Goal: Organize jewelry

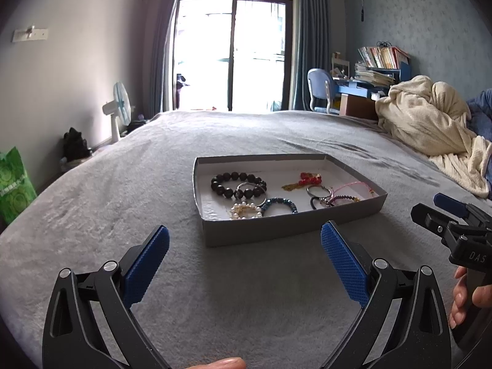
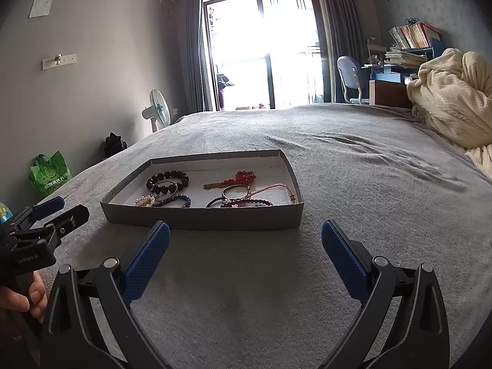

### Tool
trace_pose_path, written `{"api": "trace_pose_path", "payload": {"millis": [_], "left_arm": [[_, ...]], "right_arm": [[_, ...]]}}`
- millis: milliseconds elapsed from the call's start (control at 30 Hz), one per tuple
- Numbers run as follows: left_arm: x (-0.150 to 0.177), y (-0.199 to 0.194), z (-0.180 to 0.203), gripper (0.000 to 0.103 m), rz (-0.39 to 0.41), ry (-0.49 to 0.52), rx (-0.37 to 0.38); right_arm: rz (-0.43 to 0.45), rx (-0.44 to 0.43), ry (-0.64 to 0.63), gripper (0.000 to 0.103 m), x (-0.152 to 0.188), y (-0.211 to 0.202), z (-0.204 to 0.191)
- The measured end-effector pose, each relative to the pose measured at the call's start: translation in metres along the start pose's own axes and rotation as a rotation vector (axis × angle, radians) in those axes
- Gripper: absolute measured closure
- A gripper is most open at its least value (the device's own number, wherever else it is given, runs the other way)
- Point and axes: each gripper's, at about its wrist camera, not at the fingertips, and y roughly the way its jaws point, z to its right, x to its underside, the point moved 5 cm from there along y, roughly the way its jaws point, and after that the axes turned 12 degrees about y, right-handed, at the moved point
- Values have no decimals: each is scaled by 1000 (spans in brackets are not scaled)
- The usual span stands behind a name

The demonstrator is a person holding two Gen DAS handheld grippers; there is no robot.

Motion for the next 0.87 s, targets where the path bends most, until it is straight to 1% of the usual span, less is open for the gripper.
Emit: {"api": "trace_pose_path", "payload": {"millis": [867], "left_arm": [[1, 2, 2, 5, -5, 9, 4]], "right_arm": [[-5, -1, -3, 5, 0, 1, -2]]}}
